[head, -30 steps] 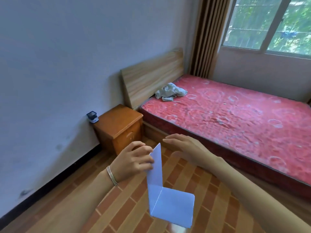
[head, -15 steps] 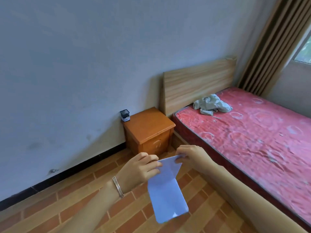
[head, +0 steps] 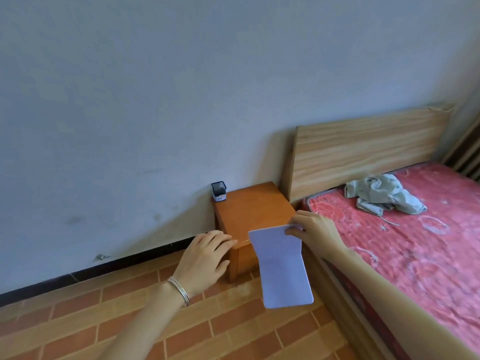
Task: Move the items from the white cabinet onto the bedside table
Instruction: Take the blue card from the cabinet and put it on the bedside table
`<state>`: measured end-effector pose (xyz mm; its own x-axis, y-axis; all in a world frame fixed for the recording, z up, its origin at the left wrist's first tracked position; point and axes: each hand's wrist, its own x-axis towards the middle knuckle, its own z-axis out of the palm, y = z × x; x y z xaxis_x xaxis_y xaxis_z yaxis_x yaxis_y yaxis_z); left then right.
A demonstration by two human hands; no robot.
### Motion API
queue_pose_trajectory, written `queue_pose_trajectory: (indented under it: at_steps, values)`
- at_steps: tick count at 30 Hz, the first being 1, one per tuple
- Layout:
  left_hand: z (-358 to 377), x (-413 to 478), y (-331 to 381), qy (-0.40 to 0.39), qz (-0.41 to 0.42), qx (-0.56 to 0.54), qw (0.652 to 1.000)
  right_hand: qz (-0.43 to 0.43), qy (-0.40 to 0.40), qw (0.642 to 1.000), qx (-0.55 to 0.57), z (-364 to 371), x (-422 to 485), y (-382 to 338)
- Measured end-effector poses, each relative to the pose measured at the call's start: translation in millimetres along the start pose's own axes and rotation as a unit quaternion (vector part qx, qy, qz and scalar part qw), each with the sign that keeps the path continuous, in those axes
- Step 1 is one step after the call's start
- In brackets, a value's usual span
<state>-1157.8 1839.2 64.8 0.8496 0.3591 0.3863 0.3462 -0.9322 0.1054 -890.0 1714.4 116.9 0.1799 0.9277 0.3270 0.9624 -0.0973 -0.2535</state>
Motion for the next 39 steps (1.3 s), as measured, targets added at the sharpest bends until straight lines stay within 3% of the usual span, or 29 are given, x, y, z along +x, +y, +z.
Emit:
queue_pose_trajectory:
  at_steps: [15, 19, 32, 39]
  values:
    - [96, 151, -158, -0.039, -0.076, -0.02, 0.996, 0.015, -0.151, 0.988, -0.021, 108, 233, 105]
    - [120, 200, -196, -0.061, -0.086, -0.025, 0.994, 0.025, -0.158, 0.987, -0.006, 131, 293, 131]
    - [264, 275, -244, -0.168, -0.193, -0.039, 0.966, 0.079, -0.279, 0.953, 0.087, 270, 418, 246]
    - [359, 296, -267, -0.216, -0.246, -0.038, 0.944, 0.098, -0.307, 0.937, 0.135, 358, 460, 298]
